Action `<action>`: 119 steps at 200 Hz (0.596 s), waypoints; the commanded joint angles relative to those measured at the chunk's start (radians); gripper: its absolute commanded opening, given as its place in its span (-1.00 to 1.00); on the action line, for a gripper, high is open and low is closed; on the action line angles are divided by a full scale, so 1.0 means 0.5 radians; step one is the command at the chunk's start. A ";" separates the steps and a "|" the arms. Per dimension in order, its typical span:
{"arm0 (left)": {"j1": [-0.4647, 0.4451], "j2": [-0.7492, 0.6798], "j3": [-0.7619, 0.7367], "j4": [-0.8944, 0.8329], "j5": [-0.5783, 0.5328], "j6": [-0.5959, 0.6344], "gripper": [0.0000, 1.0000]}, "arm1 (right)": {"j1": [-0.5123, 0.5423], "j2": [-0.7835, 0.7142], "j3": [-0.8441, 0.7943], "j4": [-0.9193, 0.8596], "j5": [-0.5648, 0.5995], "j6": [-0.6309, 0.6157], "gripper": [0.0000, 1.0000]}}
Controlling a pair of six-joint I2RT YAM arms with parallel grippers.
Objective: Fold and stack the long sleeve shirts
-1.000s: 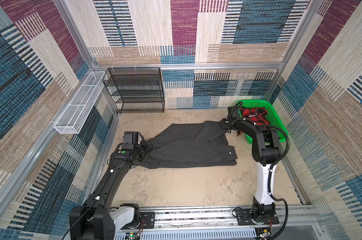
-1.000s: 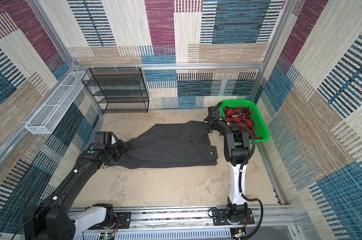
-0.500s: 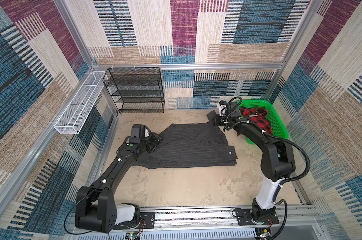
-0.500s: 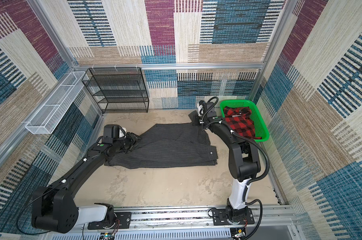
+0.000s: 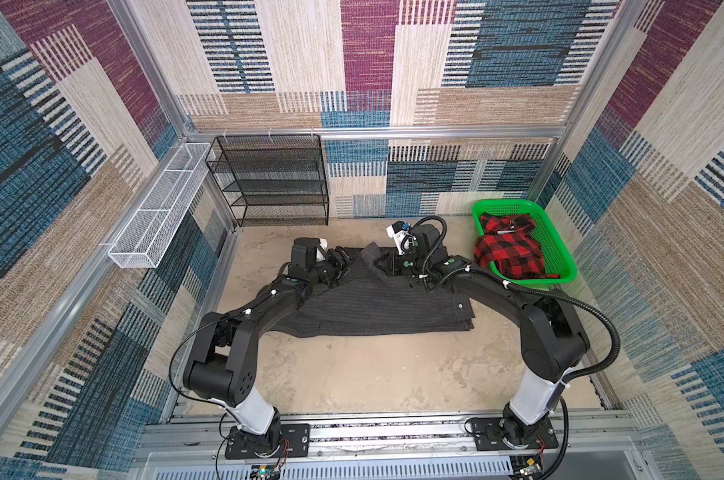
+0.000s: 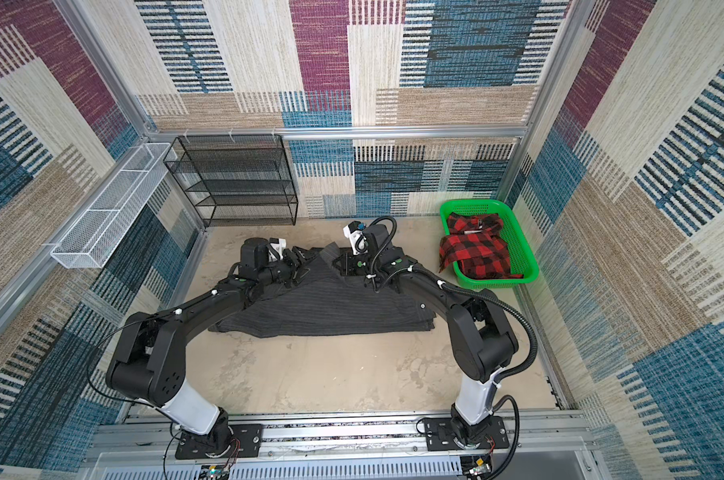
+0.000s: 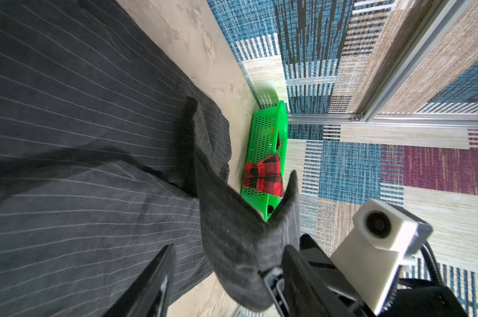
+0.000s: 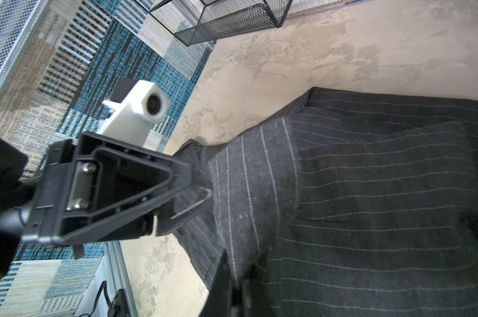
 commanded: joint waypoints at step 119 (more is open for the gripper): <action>-0.155 0.276 0.174 0.496 0.032 -0.170 -1.00 | 0.083 -0.005 0.029 0.089 -0.055 0.082 -0.80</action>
